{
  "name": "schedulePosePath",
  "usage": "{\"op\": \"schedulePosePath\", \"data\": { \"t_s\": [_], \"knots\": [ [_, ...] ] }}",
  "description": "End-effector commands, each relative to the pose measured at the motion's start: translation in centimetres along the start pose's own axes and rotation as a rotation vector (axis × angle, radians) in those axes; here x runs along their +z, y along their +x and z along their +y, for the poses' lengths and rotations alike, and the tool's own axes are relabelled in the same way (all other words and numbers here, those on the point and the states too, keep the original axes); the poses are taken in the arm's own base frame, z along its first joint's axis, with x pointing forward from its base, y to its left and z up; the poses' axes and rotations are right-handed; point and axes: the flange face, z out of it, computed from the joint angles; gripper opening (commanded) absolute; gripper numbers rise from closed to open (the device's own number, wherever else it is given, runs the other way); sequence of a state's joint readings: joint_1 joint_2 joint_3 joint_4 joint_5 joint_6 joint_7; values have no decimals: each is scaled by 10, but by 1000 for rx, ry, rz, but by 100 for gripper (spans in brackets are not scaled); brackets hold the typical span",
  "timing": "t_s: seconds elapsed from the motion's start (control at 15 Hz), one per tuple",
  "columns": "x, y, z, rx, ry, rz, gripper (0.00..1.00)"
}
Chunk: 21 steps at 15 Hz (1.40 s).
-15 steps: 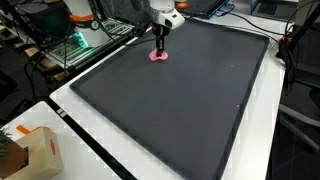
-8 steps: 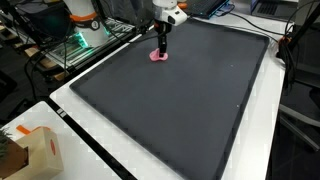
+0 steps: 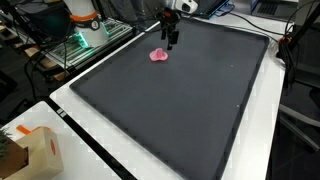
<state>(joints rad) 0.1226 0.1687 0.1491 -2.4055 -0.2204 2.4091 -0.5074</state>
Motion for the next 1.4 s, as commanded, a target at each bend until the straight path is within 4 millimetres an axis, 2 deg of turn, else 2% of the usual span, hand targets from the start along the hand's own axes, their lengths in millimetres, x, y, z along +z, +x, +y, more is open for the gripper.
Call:
{"op": "schedulePosePath", "data": {
  "t_s": [0.0, 0.73, 1.33],
  "knots": [
    [7, 22, -9, -90, -18, -106, 100],
    [39, 65, -34, -204, -93, -369, 100],
    [59, 79, -39, -229, -151, -499, 100]
  ]
}}
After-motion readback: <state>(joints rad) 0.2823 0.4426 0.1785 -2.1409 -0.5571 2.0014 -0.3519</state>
